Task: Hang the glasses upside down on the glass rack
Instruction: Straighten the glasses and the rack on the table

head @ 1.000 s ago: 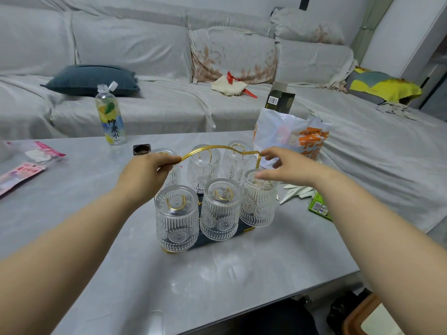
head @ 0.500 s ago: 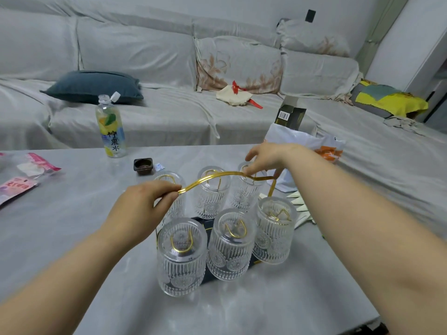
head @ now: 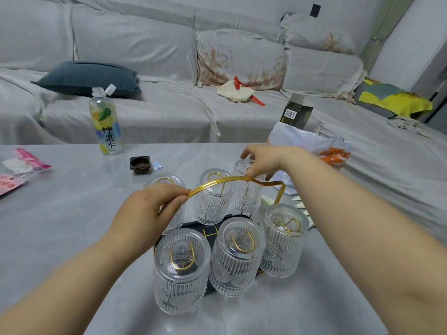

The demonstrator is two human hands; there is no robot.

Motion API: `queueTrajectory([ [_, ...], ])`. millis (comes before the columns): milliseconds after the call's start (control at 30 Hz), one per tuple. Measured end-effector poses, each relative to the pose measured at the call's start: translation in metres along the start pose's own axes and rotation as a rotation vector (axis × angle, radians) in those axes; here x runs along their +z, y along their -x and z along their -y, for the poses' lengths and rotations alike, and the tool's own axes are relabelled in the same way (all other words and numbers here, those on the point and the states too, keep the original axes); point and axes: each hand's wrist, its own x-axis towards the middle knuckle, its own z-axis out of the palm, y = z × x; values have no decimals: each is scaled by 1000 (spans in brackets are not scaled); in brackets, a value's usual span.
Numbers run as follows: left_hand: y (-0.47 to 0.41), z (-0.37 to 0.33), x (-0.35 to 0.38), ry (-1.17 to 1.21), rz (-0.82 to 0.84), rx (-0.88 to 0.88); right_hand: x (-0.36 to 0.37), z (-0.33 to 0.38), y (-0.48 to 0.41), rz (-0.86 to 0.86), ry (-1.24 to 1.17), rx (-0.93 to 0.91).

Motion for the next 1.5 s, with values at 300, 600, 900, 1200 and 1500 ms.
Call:
queueTrajectory([
  [300, 1, 2, 2, -13, -27, -9, 2, -2, 13, 14, 23, -2],
  [600, 2, 7, -10, 24, -95, -105, -6, 10, 20, -17, 67, -115],
  [900, 1, 7, -11, 89, -67, -117, 5, 61, 6, 268, 389, -157],
  [1200, 1, 10, -9, 101, -66, -94, 9, 67, 3, 244, 477, -198],
  [1500, 0, 10, -10, 98, -64, -98, 10, 69, 4, 156, 410, -282],
])
